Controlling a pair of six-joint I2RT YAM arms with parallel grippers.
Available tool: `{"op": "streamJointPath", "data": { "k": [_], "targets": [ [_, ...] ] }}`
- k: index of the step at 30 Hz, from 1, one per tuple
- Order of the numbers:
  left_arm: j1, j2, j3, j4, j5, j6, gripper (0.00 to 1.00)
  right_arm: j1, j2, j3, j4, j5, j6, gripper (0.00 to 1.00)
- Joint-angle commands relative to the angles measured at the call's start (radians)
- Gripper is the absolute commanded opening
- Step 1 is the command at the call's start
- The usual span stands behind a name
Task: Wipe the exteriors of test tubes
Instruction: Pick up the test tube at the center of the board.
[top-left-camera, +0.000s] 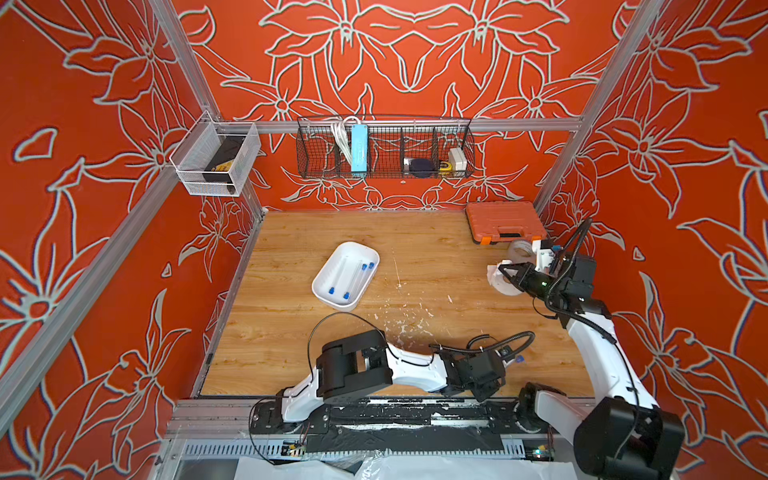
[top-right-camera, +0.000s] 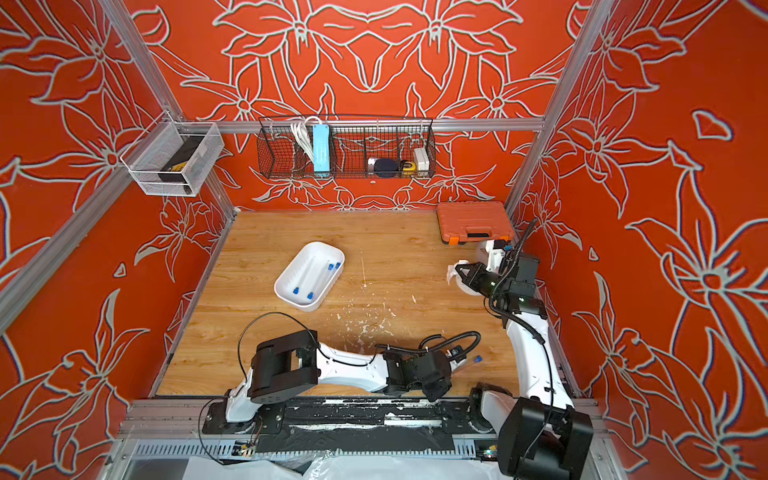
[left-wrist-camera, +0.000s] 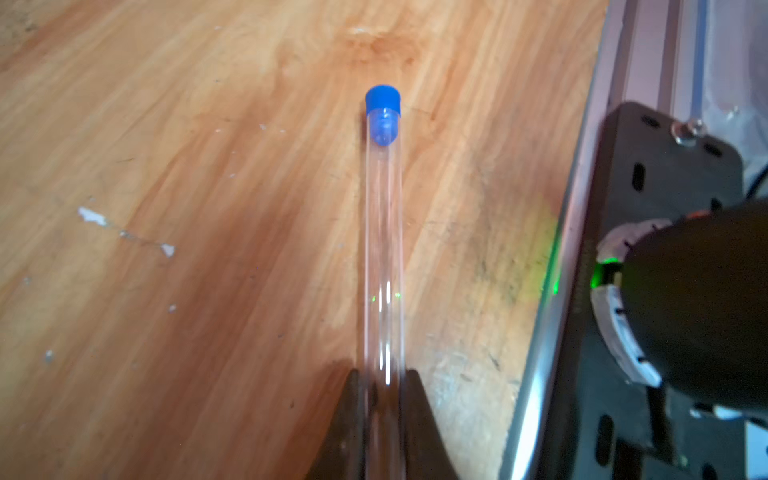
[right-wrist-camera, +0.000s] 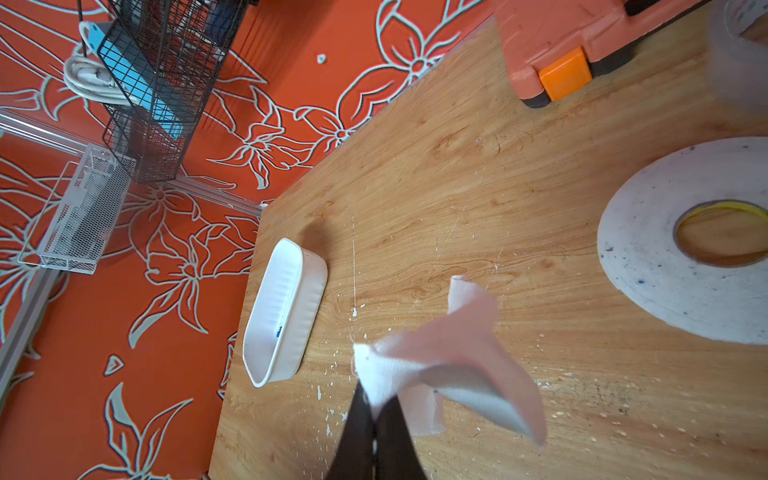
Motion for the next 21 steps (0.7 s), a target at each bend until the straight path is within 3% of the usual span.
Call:
{"op": "streamJointPath", "data": {
  "k": [1,11,21],
  "targets": [
    [0.046,-0.010,-0.110,-0.083,-0.038,-0.091,0.08,-0.007,-0.003,-0.002,0.019,-0.013,-0.004,0.00],
    [0.125,-0.168,-0.347,-0.128,-0.111,-0.296,0.03,0.009,0.021,-0.018,0.038,-0.045,-0.006,0.00],
    [0.197,-0.298,-0.502,-0.110,-0.068,-0.409,0.00,0.254,0.020,-0.053,-0.056,0.107,-0.110,0.00]
  ]
}}
